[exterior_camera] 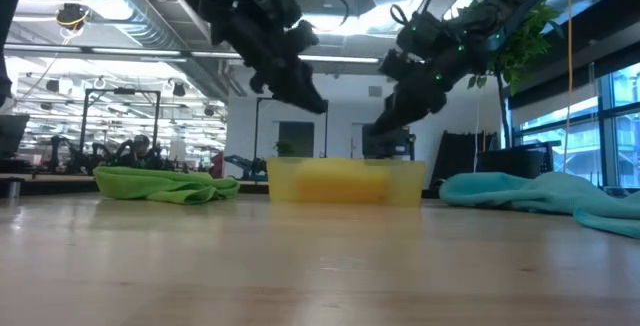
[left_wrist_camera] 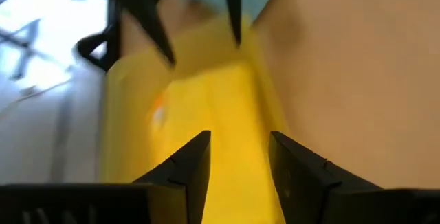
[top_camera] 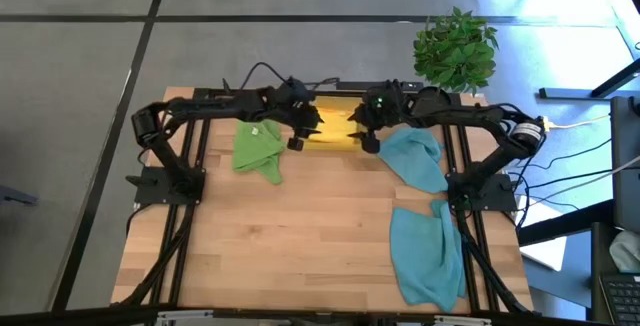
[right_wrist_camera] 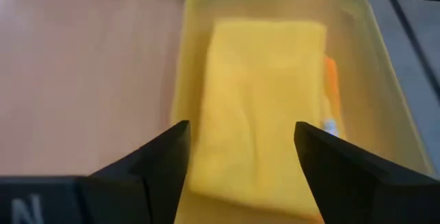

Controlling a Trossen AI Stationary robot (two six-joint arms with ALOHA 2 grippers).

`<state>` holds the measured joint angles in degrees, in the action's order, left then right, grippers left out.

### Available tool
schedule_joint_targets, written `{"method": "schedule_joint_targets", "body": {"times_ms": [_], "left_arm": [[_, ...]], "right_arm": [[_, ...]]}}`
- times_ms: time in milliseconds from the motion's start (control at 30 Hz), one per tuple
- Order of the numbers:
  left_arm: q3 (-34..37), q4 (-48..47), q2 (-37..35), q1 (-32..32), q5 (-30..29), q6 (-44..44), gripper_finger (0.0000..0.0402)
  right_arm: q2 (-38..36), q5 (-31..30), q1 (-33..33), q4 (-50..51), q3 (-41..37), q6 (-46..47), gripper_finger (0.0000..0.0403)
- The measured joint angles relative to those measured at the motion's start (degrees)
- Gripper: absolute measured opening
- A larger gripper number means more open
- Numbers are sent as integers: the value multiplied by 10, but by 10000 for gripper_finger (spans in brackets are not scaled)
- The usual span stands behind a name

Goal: Fold microfiber towels
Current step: Put the folded yellow microfiber cloth into the yellow bin, then fold the top blue microfiber cloth

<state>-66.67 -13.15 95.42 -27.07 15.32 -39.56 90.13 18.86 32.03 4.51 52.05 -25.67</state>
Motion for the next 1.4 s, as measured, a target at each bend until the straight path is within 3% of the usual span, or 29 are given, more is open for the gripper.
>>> {"method": "schedule_joint_targets", "body": {"times_ms": [100,267,500,633,900,1067,1233,1400], "left_arm": [[-1,25,9,-18,88,36,135],[25,97,8,-42,112,107,135],[50,109,-27,-70,120,131,135],[117,187,-65,-73,111,148,135],[318,461,-166,-76,108,270,135],[392,614,-193,-47,100,343,135],[413,638,-208,-20,60,335,135],[412,628,-205,-7,57,346,135]], "right_arm": [[11,52,0,-19,0,15,241],[20,136,0,-31,0,29,181],[-5,133,-1,-34,0,26,85],[-41,124,-1,-75,-37,30,52],[-167,110,-5,-249,-199,110,40],[-240,75,-34,-322,-258,144,40],[-287,34,-81,-351,-288,149,40],[-288,-22,-126,-394,-300,149,40]]}}
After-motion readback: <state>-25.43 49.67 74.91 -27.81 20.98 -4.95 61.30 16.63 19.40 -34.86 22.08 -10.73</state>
